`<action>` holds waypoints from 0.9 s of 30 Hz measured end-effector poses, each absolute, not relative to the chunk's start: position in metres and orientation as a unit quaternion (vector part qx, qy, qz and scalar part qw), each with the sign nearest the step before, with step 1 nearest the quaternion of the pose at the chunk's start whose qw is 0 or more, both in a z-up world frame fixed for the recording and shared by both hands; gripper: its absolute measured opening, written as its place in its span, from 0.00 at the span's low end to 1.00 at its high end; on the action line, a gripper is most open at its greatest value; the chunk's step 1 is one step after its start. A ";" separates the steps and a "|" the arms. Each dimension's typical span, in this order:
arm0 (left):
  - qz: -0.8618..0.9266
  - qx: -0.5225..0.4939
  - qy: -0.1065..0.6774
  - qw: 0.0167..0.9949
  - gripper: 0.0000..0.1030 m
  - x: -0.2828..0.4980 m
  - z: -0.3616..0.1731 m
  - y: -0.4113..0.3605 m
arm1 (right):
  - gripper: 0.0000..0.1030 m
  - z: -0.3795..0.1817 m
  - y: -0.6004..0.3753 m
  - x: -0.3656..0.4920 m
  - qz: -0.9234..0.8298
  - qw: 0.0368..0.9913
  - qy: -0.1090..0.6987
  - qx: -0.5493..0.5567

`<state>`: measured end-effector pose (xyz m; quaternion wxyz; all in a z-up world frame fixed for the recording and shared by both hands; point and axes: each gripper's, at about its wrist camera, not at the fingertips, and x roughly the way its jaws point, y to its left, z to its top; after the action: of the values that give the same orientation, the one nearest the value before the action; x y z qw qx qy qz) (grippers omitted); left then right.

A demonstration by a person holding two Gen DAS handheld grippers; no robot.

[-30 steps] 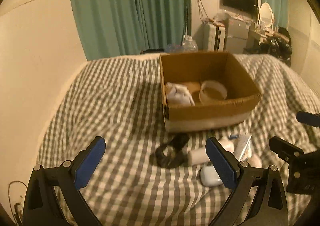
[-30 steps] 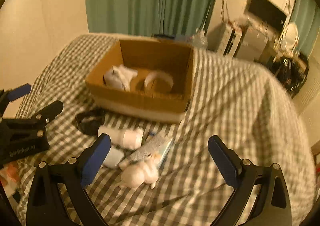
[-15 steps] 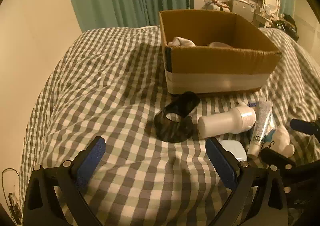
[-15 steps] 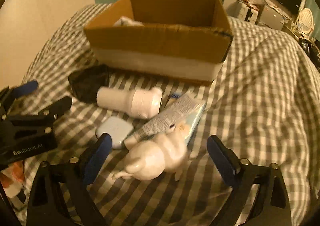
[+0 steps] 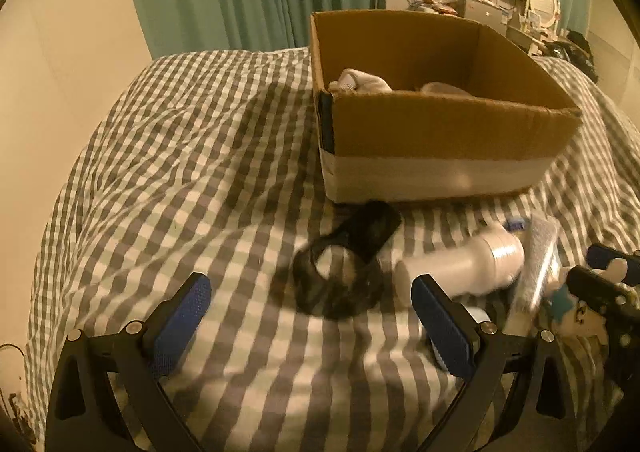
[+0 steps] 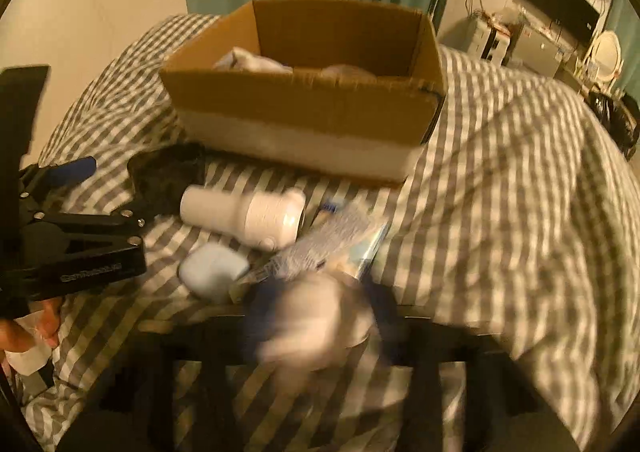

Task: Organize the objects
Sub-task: 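Grasp the white figurine toy with the right tool while the left tool grasps the black holder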

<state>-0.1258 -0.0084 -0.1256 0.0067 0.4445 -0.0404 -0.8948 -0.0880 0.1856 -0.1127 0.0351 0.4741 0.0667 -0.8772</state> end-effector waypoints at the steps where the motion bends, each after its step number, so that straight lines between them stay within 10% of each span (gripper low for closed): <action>1: -0.895 0.445 -0.038 0.005 1.00 -0.129 -0.126 -0.008 | 0.26 -0.112 0.186 -0.092 -0.877 0.033 0.066 0.475; 11: -0.895 0.446 -0.022 -0.008 0.96 -0.147 -0.130 -0.009 | 0.37 -0.141 0.203 -0.089 -0.859 0.020 0.034 0.510; 20: -0.878 0.475 -0.038 -0.045 0.54 -0.153 -0.145 0.001 | 0.37 -0.141 0.192 -0.081 -0.859 0.012 0.068 0.508; 27: -0.886 0.459 -0.054 -0.042 0.48 -0.144 -0.142 0.005 | 0.54 -0.144 0.191 -0.078 -0.852 0.011 0.076 0.518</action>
<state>-0.1443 0.0048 -0.1424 -0.0423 0.4592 -0.0539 -0.8857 -0.0778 0.1913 -0.1438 0.0112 0.5182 0.0760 -0.8518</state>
